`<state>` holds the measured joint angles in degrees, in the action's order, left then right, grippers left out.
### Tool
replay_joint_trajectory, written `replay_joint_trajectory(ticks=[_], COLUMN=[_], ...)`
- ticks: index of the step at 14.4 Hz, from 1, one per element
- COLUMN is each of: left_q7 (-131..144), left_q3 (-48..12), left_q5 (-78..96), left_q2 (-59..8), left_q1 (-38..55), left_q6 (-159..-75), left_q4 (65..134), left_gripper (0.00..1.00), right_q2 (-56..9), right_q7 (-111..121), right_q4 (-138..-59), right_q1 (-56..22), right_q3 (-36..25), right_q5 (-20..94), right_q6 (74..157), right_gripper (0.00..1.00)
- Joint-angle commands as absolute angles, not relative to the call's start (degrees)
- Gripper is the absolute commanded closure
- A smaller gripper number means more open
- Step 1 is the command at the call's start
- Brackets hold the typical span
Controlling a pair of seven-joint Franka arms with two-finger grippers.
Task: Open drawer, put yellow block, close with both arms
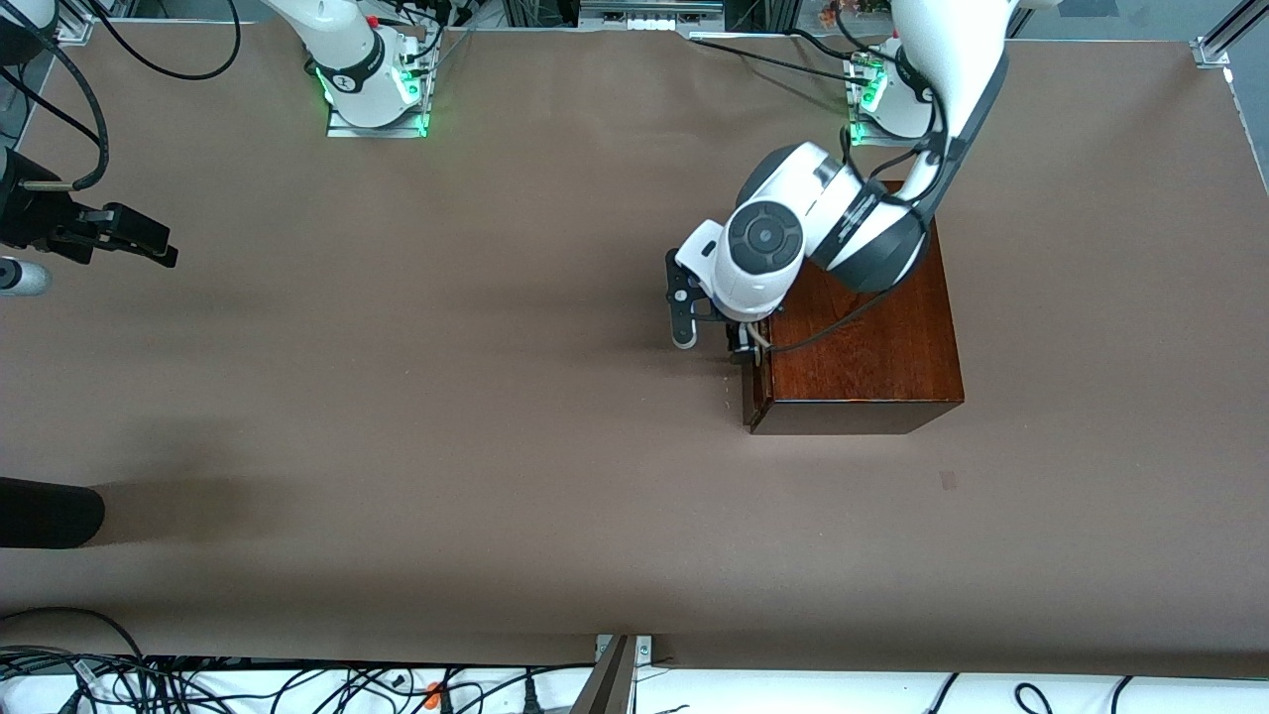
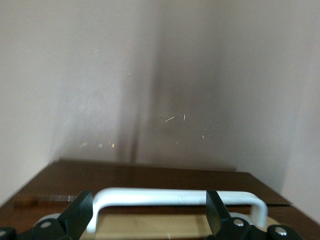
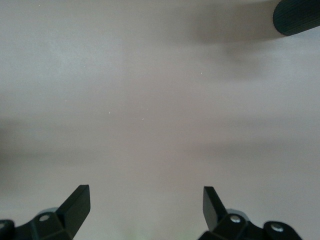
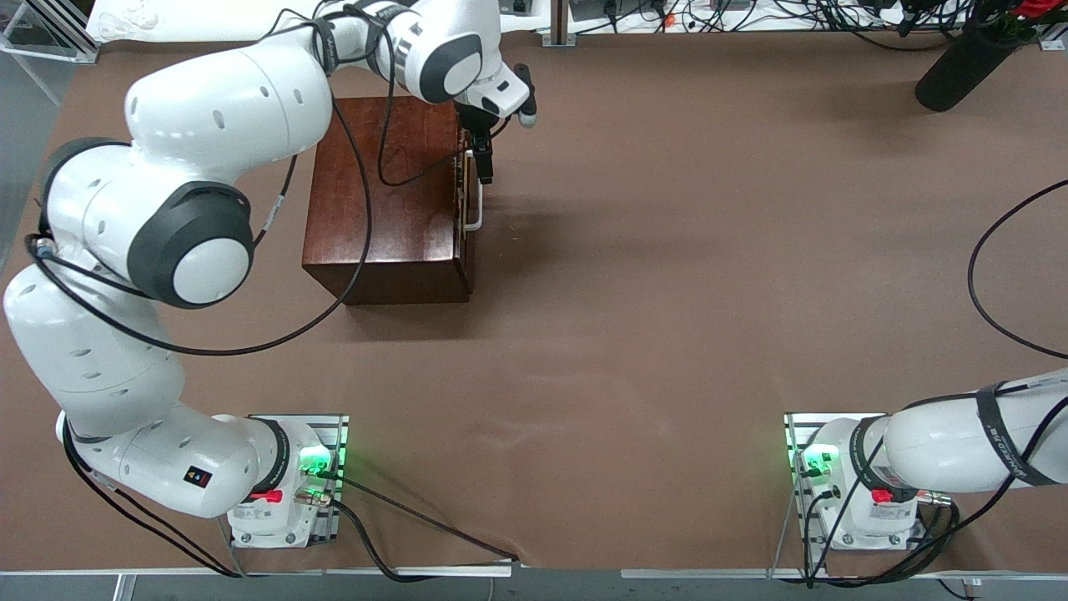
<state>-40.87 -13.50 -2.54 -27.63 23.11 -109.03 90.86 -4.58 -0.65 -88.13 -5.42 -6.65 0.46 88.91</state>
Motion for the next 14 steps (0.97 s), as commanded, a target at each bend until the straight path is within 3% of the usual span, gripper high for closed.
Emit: replay_joint_trajectory(ticks=[1,7,11,14], left_q7=[-23.6,-4.8,-5.2,-1.9], left_q3=[-14.5,-13.5,-13.1,-5.2], left_q5=[-2.9,-3.8,-3.4,-2.5], left_q2=[-21.9,-17.9,-14.5,-11.3], left_q1=[23.4,18.5,8.6,8.2], left_q6=[-102.9,-85.4,-82.5,-86.7], left_q4=[89.6,81.0,77.6,78.9], left_gripper=[0.00,0.00,0.00,0.00], right_q2=[-4.0,-4.1,-4.1,-4.1], right_q7=[-0.2,-0.2,-0.2,-0.2], right_q4=[-88.7,-88.7,-88.7,-88.7], right_q1=[-4.7,-4.7,-4.7,-4.7], right_q3=[-5.8,-5.8,-5.8,-5.8], right_q5=[0.0,0.0,0.0,-0.1], right_q6=[89.4,89.4,89.4,89.4], right_gripper=[0.00,0.00,0.00,0.00])
